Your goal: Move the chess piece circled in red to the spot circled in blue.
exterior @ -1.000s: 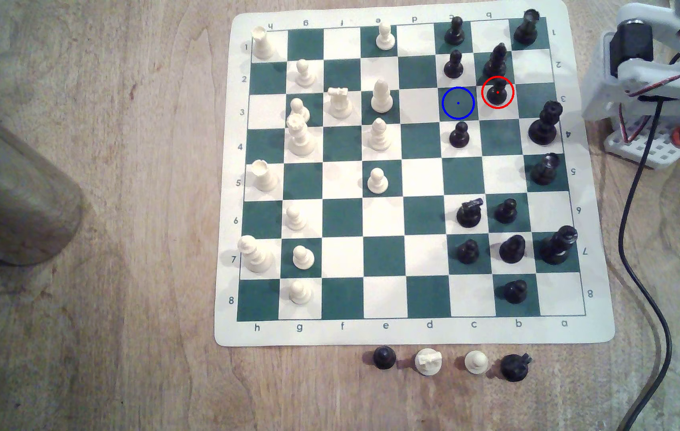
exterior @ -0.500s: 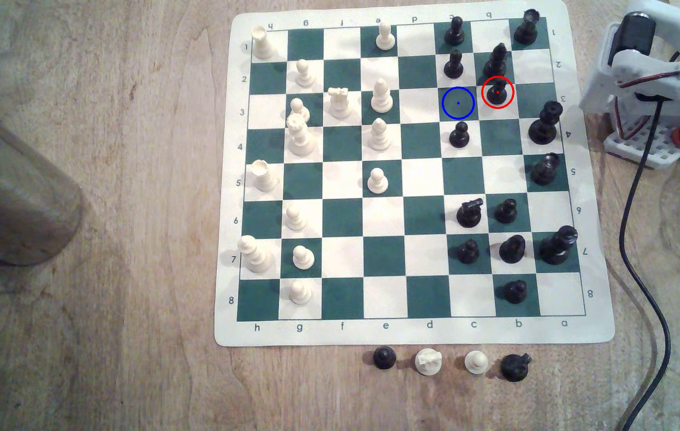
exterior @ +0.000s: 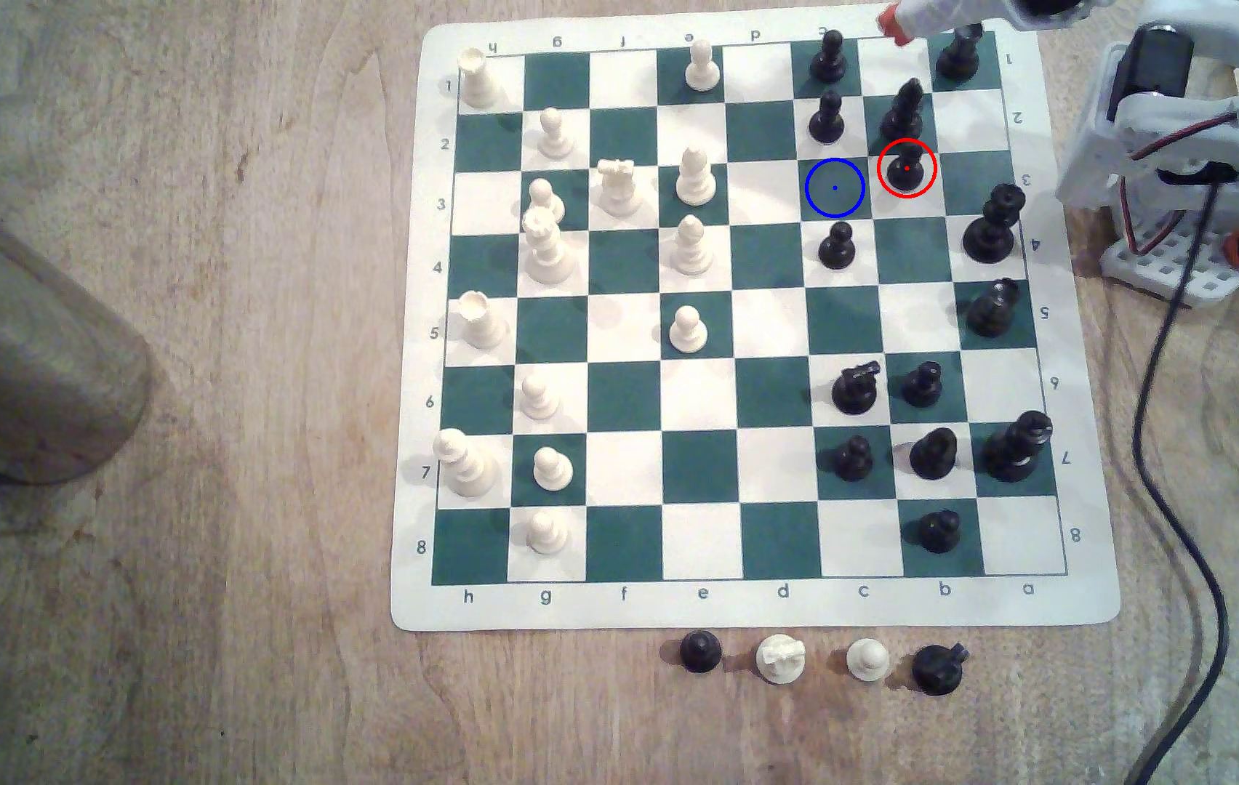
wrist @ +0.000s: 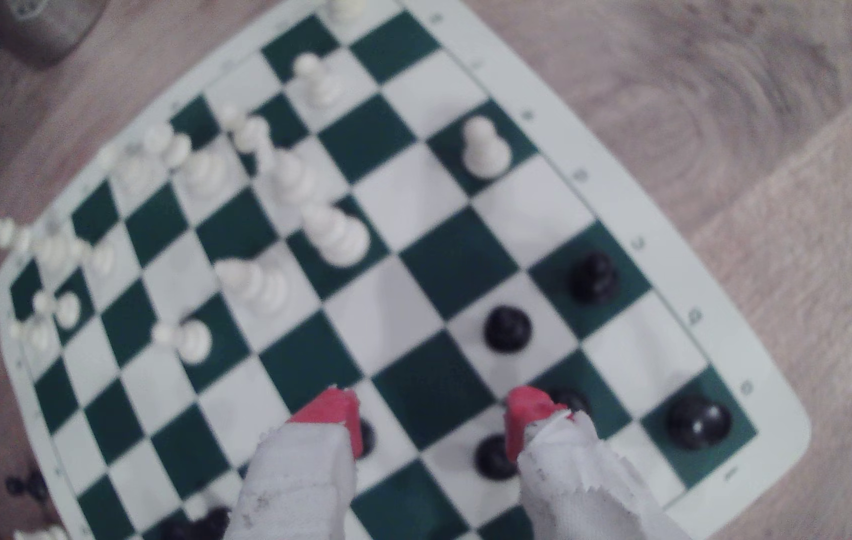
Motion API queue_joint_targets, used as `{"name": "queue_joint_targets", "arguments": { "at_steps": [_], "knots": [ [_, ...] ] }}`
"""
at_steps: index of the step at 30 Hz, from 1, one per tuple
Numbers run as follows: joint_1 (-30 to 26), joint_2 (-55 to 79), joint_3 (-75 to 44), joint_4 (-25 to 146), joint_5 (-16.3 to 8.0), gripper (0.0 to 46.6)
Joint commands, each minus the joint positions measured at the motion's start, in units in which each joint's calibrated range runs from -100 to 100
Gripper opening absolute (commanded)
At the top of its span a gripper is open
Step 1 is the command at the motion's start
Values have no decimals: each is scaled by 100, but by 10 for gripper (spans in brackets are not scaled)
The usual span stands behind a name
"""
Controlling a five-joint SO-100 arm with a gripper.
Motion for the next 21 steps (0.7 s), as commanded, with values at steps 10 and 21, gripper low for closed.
{"name": "queue_joint_targets", "arguments": {
  "at_steps": [10,21],
  "knots": [
    [-594,716,754,466,190,150],
    [-484,1939,1035,-271,220,141]
  ]
}}
